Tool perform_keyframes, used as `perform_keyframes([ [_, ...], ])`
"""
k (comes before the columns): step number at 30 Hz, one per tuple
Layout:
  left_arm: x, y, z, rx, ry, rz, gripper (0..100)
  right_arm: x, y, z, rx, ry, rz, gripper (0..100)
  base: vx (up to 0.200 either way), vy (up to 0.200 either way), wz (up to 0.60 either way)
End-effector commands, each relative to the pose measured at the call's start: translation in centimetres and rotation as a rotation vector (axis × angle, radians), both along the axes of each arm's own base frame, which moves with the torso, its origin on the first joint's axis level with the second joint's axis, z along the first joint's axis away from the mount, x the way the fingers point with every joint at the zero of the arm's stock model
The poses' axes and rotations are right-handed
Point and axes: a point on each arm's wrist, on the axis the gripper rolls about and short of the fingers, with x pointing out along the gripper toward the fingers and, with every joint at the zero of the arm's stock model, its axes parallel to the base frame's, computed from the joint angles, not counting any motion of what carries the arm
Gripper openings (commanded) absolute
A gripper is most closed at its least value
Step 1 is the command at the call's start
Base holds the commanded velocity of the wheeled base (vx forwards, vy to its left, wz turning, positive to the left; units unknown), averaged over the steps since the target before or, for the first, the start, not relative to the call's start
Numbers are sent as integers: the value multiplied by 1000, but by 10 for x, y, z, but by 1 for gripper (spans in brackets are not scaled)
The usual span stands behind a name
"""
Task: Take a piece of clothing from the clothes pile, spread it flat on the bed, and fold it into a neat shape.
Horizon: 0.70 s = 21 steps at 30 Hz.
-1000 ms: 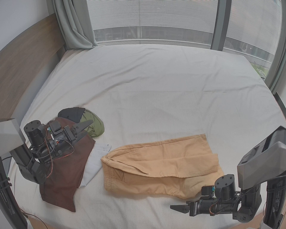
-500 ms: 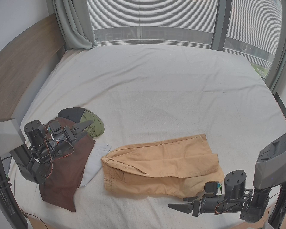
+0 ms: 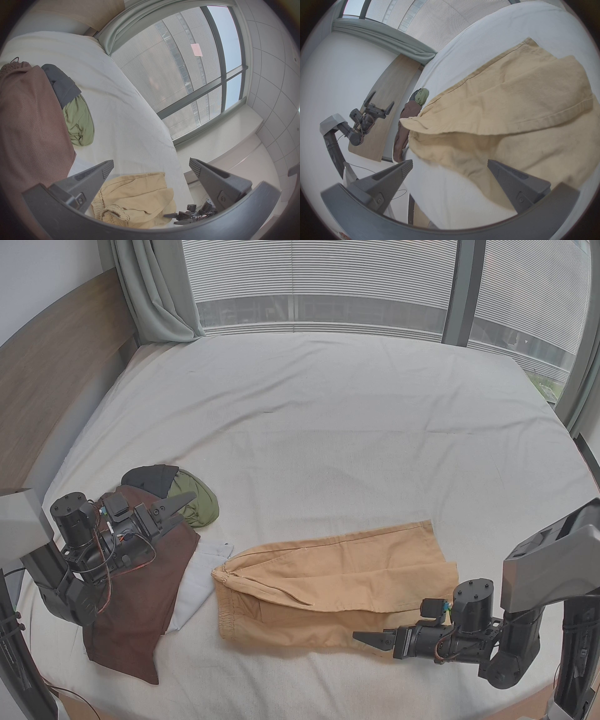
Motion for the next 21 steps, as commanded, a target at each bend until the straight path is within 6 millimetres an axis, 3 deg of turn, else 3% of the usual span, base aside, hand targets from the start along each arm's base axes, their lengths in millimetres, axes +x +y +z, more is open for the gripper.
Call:
perform_keyframes([
  [1,1,0,-1,1,2,1,100,21,-3,-23,-11,19,-49,100,0,0,0],
  [9,1,0,-4,23,-6,1,100,42,0,-12,36,-65,-76,100,0,0,0],
  [13,1,0,-4,23,-7,2,100,55,-1,7,71,-149,-107,100,0,0,0],
  [21,3,1,-7,23,2,4,100,97,-3,32,122,-267,-169,100,0,0,0],
])
